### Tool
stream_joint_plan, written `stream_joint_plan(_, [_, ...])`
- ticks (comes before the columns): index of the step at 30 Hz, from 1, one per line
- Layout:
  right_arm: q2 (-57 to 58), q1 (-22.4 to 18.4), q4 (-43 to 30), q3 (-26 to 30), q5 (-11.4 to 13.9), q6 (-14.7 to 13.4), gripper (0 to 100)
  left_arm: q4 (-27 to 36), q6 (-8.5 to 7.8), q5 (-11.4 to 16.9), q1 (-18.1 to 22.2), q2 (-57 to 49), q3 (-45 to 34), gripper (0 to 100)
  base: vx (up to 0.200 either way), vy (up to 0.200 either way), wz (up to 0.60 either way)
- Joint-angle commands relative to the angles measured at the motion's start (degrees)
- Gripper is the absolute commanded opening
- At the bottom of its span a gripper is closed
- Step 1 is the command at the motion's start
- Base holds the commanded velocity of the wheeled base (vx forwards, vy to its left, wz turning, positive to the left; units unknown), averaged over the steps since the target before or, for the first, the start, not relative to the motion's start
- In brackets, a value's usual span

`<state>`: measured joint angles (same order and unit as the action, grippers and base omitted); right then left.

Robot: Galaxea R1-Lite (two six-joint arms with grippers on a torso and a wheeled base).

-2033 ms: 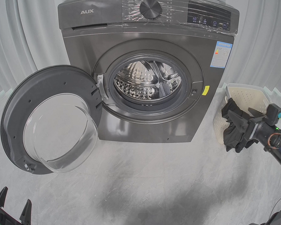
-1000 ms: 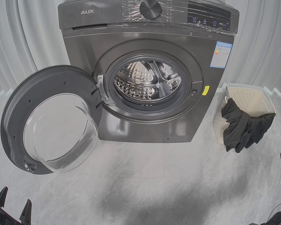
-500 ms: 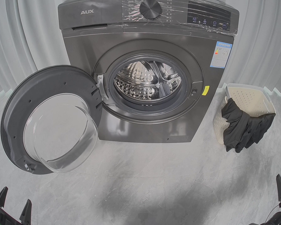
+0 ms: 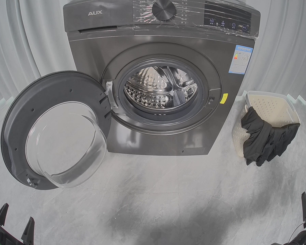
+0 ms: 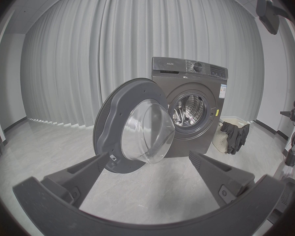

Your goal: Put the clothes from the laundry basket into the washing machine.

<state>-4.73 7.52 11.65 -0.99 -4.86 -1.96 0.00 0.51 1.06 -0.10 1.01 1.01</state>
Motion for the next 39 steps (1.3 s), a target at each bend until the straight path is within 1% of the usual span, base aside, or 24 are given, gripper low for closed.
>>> stream_joint_plan(1, [-0.2,0.0,-0.2,1.0,-0.5,0.1,100,0.0,0.02,0.0,0.0,-0.9,-0.9,100,0.000,0.000,0.00])
stream_joint_plan(6, [-0.2,0.0,-2.4,1.0,-0.8,-0.1,100,0.0,0.02,0.0,0.0,-0.9,-0.9,100,0.000,0.000,0.00])
stream_joint_plan(8, [-0.2,0.0,-4.5,1.0,-0.8,-0.2,100,0.0,0.02,0.0,0.0,-0.9,-0.9,100,0.000,0.000,0.00])
stream_joint_plan(13, [-0.2,0.0,-7.3,1.0,-1.2,-0.3,100,0.0,0.02,0.0,0.0,-0.9,-0.9,100,0.000,0.000,0.00])
stream_joint_plan(18, [-0.2,-0.1,-7.3,1.0,-1.5,-0.3,100,0.1,0.02,0.0,0.0,-0.9,-0.9,100,0.000,0.000,0.00])
stream_joint_plan(21, [-0.2,-0.1,-7.4,1.0,-3.7,0.0,100,0.0,-0.07,0.0,0.0,-0.9,-0.9,100,0.000,0.000,0.00])
stream_joint_plan(22, [-0.2,-0.1,-7.4,1.0,-3.9,0.1,100,0.0,-0.07,0.0,0.0,-0.9,-0.9,100,0.000,0.000,0.00])
stream_joint_plan(23, [-0.3,-0.1,-7.4,1.0,-6.3,0.8,100,0.0,-0.07,0.0,0.0,-0.9,-0.9,100,0.000,0.000,0.00])
stream_joint_plan(24, [-0.3,-0.6,-7.4,1.0,-7.2,1.5,100,0.0,-0.07,0.0,0.0,-0.9,-0.9,100,0.000,0.000,0.00])
stream_joint_plan(26, [-0.3,-2.2,-7.5,1.0,-7.3,2.5,100,0.0,-0.07,0.0,0.0,-0.9,-0.9,100,0.000,0.000,0.00])
stream_joint_plan(27, [-0.2,-3.2,-7.5,1.0,-6.7,2.8,100,0.0,-0.07,0.0,0.0,-0.9,-0.9,100,0.000,0.000,0.00])
stream_joint_plan(28, [0.5,-5.0,-7.8,0.9,-5.6,3.4,100,0.0,0.02,0.0,0.0,-0.9,-0.9,100,0.000,0.000,0.00])
stream_joint_plan(29, [1.4,-6.7,-8.4,0.9,-3.5,4.1,100,0.0,0.02,-0.1,0.0,-0.9,-0.9,100,0.000,0.000,0.00])
stream_joint_plan(30, [2.8,-8.6,-9.5,0.6,-0.1,4.3,100,0.0,-0.07,0.0,0.0,-0.9,-0.9,100,0.000,0.000,0.00])
stream_joint_plan(31, [3.8,-8.8,-10.8,0.2,2.1,4.1,100,0.0,0.02,0.0,0.0,-0.9,-0.9,100,0.000,0.000,0.00])
stream_joint_plan(35, [3.9,-8.0,-12.6,-0.6,2.2,3.4,100,0.0,0.02,-0.1,0.0,-0.9,-0.9,100,0.000,0.000,0.00])
stream_joint_plan(37, [4.1,-8.0,-13.2,-0.8,3.1,3.4,100,0.0,0.02,0.0,0.0,-0.9,-0.9,100,0.000,0.000,0.00])
stream_joint_plan(39, [4.2,-8.0,-13.7,-1.0,3.4,3.4,100,0.0,0.10,-0.1,0.0,-0.9,-0.9,100,0.000,0.000,0.00])
